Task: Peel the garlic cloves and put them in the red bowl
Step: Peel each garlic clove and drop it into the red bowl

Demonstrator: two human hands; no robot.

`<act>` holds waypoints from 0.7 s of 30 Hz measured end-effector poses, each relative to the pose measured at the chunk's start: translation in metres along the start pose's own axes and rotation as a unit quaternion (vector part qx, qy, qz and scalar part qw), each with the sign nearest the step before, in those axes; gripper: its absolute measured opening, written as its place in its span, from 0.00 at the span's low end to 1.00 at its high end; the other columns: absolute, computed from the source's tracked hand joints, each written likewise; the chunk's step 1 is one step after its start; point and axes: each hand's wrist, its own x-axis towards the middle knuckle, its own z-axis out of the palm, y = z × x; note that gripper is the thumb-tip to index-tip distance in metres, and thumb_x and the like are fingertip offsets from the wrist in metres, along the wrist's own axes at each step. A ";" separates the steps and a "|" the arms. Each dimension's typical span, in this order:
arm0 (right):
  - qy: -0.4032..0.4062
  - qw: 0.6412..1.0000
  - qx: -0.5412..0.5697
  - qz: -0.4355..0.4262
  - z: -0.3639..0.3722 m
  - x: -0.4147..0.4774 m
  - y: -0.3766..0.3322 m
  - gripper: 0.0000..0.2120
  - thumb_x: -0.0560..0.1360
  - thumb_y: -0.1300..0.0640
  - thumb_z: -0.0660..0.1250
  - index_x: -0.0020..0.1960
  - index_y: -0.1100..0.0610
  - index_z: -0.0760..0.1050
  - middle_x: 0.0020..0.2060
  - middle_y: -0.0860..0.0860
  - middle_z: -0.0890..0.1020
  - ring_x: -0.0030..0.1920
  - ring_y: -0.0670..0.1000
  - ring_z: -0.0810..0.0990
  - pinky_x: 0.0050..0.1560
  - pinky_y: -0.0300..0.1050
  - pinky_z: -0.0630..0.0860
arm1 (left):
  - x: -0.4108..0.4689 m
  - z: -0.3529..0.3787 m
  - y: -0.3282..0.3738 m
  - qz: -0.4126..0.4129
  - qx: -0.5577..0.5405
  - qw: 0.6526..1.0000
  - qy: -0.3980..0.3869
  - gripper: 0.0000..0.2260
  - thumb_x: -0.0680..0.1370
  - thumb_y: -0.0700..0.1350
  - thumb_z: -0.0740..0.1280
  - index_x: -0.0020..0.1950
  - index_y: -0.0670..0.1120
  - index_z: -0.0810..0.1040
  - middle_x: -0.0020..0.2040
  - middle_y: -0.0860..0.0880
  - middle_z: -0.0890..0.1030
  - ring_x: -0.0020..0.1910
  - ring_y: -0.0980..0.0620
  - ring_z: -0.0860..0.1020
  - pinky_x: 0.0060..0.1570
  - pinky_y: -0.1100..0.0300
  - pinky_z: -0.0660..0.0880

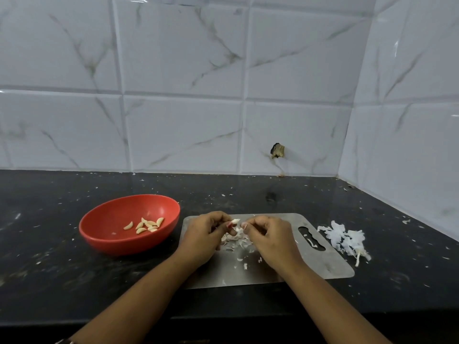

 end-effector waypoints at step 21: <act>-0.039 0.985 0.169 -0.016 -0.007 -0.001 -0.009 0.11 0.74 0.63 0.71 0.47 0.47 0.83 0.40 0.42 0.86 0.42 0.40 0.83 0.39 0.33 0.76 | -0.003 0.002 -0.001 0.104 0.095 0.989 0.042 0.05 0.76 0.42 0.70 0.41 0.52 0.81 0.32 0.64 0.79 0.31 0.64 0.75 0.34 0.71 0.67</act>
